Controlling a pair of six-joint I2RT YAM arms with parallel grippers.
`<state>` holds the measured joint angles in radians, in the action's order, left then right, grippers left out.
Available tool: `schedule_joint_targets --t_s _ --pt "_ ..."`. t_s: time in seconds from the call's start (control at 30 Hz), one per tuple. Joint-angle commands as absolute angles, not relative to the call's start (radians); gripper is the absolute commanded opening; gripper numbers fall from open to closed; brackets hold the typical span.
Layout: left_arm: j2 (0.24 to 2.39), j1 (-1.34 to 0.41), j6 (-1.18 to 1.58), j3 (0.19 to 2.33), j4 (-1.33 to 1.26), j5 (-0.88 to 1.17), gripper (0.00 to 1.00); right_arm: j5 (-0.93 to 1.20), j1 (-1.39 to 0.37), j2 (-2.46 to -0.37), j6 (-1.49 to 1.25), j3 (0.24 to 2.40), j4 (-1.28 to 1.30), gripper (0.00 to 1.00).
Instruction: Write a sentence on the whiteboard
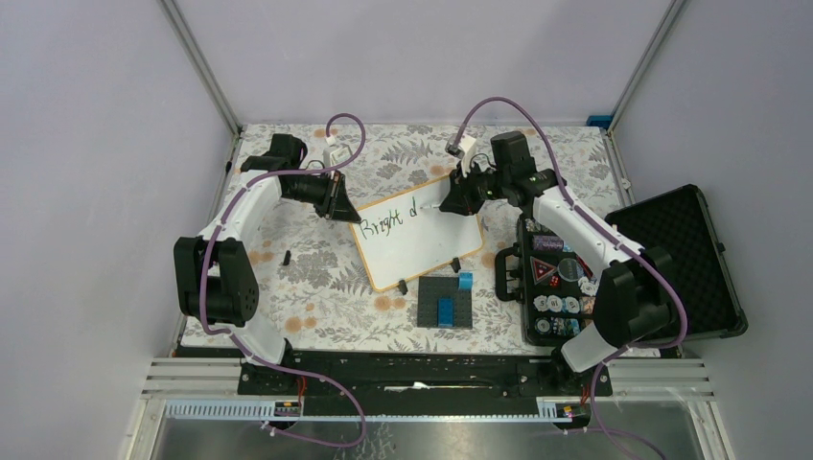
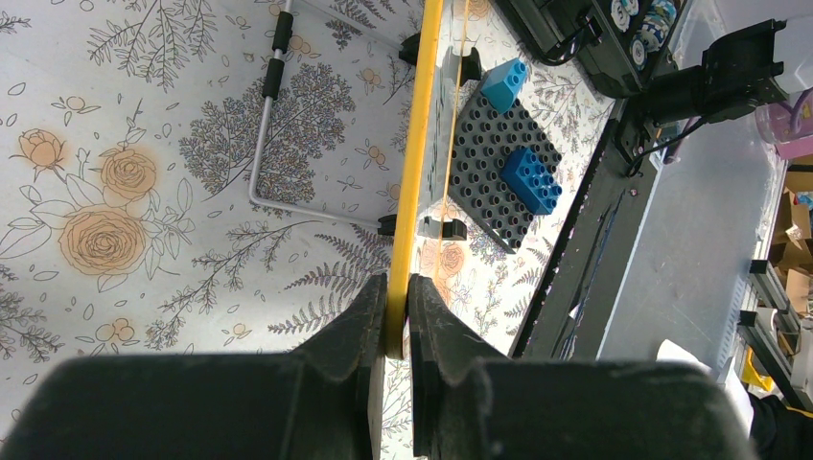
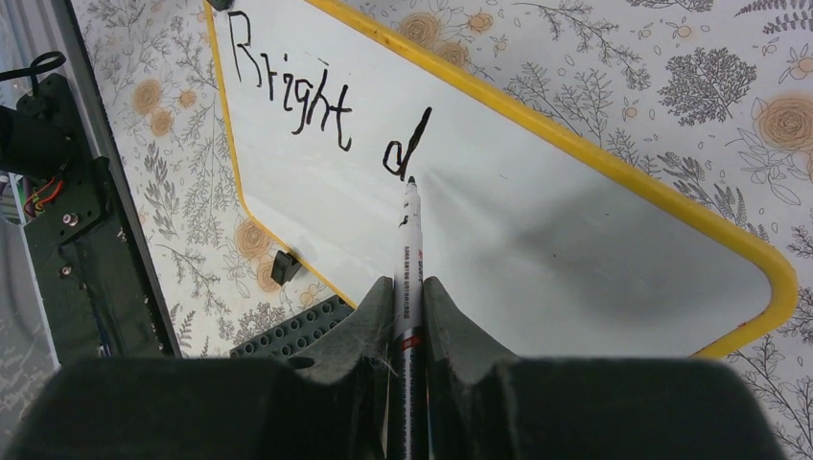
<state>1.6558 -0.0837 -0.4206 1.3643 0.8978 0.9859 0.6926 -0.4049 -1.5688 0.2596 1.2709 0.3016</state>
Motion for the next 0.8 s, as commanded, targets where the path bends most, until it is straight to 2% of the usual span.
schedule_joint_targets --t_s 0.0,0.77 --pt "1.624 -0.092 -0.457 1.365 0.867 0.939 0.00 0.681 -0.399 -1.578 0.261 1.283 0.273 0.00" --pt "1.630 -0.095 -0.462 1.365 0.867 0.940 0.00 0.670 -0.406 -1.612 0.245 1.314 0.247 0.00"
